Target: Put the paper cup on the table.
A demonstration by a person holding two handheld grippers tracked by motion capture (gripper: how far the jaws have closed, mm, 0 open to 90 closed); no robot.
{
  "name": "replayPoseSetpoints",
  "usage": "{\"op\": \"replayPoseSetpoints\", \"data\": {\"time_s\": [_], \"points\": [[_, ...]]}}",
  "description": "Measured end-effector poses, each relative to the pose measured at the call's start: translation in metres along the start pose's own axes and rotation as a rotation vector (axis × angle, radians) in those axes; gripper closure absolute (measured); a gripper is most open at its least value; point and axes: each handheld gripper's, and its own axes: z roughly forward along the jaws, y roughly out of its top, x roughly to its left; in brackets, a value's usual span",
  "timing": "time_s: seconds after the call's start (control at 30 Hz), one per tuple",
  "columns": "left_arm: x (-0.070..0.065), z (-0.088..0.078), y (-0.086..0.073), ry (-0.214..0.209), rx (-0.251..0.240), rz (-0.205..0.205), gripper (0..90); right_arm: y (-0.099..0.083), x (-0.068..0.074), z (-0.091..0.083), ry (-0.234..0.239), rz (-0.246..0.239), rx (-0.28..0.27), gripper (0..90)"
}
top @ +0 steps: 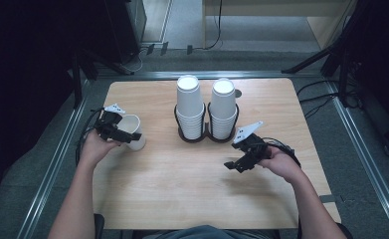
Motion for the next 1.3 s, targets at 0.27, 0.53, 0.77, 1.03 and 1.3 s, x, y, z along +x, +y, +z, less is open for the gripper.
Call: {"op": "replayPoseSetpoints", "data": {"time_s": [0.27, 0.53, 0.77, 1.03, 1.3], "points": [[-0.001, 0.003, 0.003, -0.006, 0.013, -0.022, 2.3, 0.0, 0.0, 0.0, -0.004, -0.004, 0.006, 18.4], [-0.002, 0.001, 0.003, -0.035, -0.005, -0.027, 0.0, 0.0, 0.0, 0.0, -0.005, -0.012, 0.006, 18.4], [0.002, -0.008, 0.002, -0.08, -0.051, -0.059, 0.0, 0.0, 0.001, 0.0, -0.005, -0.013, 0.011, 18.4], [0.006, -0.019, 0.001, -0.102, -0.061, -0.087, 0.0, 0.0, 0.0, -0.001, -0.01, -0.022, 0.005, 18.4], [0.004, -0.028, 0.008, -0.085, -0.053, -0.093, 0.0, -0.001, 0.0, 0.0, -0.006, -0.024, 0.014, 18.4]]}}
